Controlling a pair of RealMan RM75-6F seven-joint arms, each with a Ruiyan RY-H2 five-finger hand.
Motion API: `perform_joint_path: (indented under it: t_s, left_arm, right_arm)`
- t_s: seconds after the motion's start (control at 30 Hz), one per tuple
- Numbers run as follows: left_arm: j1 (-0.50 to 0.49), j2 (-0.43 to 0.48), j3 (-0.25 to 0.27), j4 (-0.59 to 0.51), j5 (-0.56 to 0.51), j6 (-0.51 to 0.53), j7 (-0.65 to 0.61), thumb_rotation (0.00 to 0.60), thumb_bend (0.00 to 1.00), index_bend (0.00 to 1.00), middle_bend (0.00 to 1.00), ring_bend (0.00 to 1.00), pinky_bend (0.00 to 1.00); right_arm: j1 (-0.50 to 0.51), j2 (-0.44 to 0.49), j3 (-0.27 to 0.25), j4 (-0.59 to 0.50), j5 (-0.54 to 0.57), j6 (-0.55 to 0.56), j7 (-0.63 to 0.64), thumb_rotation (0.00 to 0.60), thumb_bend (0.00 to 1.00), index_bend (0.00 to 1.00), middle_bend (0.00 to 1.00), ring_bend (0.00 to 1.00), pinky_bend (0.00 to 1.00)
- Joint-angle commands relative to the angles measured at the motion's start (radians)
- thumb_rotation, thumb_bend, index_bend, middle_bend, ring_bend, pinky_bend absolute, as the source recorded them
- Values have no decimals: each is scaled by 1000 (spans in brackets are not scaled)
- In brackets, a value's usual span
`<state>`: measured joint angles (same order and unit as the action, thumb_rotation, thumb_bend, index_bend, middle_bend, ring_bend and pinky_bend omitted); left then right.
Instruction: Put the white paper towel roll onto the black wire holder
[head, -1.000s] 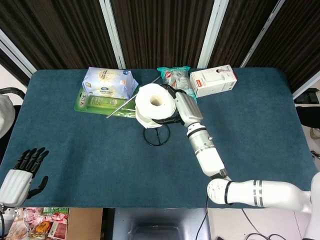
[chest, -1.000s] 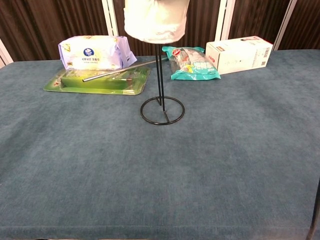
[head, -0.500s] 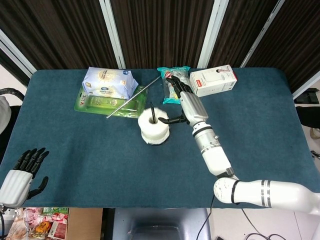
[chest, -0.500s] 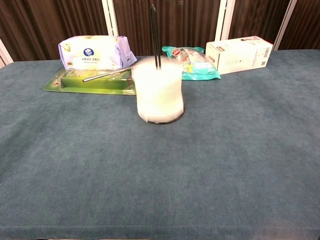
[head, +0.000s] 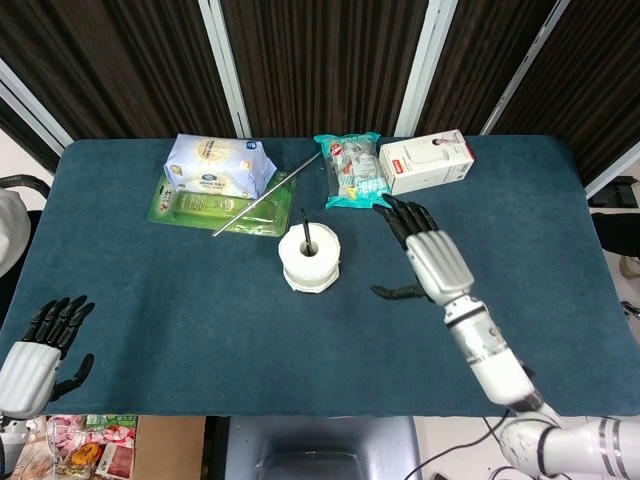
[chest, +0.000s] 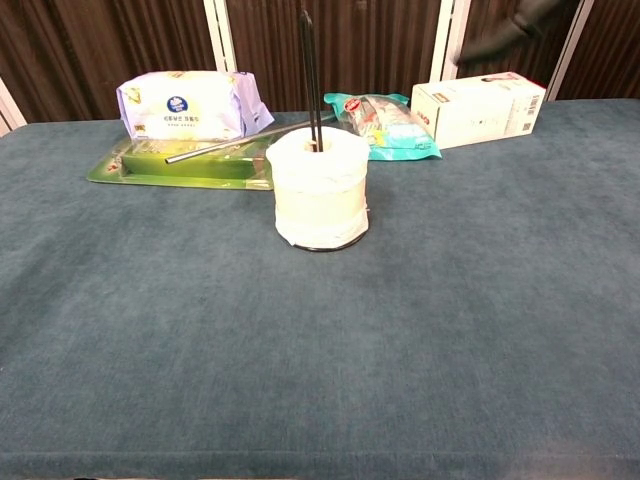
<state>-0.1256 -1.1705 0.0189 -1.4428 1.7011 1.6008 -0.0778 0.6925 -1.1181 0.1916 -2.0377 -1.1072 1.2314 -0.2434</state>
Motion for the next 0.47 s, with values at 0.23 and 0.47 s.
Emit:
perform_joint_path:
  t_s: [0.23,0.47]
  left_arm:
    - [0,-8,-4,5,5,8,10,600,460,0,31,5,81]
    - [0,-17,1,3,17,7,38,600,459,0,30,5,79]
  right_arm:
    - [-532,-103,-394,352,-445,398,-29,600,195,0,0,0,0]
    - [-540,-107,-348,361,-433,360,-28,600,196,0,0,0,0]
